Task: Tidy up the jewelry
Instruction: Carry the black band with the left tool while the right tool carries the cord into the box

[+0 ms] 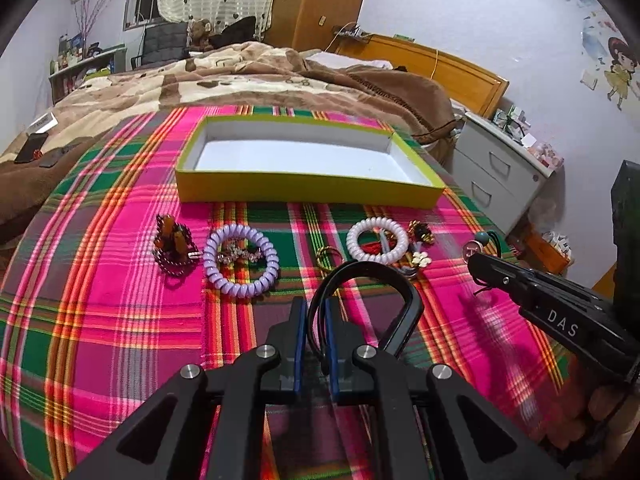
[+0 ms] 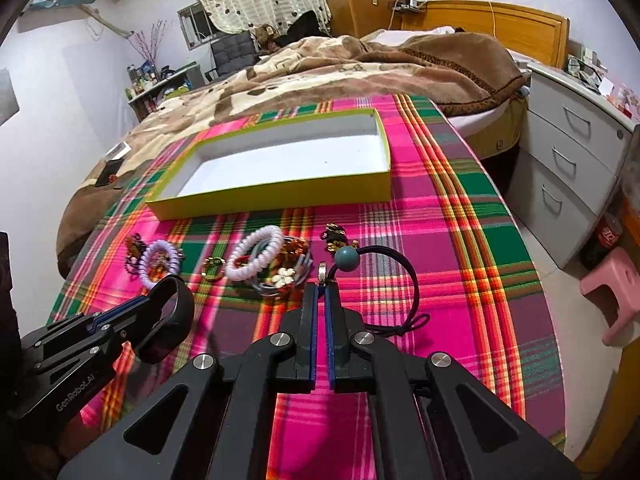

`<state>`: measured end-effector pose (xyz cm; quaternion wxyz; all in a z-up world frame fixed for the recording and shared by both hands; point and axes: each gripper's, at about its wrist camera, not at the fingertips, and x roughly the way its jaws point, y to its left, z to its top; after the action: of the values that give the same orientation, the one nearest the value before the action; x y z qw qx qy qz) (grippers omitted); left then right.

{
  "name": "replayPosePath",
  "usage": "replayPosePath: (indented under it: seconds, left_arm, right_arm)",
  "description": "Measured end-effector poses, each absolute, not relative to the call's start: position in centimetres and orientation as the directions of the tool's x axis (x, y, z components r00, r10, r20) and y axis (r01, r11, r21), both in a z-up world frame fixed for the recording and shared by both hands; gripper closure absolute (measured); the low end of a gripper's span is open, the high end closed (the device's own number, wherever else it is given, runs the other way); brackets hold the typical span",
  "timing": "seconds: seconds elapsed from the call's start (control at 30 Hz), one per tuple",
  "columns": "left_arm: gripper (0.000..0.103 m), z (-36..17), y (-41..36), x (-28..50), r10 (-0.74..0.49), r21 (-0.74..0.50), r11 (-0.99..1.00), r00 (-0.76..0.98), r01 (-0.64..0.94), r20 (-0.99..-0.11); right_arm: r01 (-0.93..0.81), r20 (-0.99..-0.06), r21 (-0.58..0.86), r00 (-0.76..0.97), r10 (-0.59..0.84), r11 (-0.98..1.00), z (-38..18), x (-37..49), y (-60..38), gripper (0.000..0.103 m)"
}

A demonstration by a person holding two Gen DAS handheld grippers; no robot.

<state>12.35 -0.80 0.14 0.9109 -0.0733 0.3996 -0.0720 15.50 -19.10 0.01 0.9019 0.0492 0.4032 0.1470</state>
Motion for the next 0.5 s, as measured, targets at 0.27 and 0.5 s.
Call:
replayPosePath:
  seconds: [0.27, 0.5]
  left_arm:
    - [0.094, 2.5, -0.3, 13.1, -0.169, -0.156, 0.984, 0.708, 0.084, -0.686]
    - [0.094, 3.9, 0.8, 16.7, -0.134, -0.12, 0.99, 0.723, 0.071, -0.678]
  right_arm:
    - [-0.269, -0.685, 0.2, 0.649, 0.331, 0.942, 1.9, 15.8, -18.1, 0.1]
    - [-0.305, -0.676, 0.174, 0.654, 0.338, 0.937, 2.9, 18.4, -17.0, 0.1]
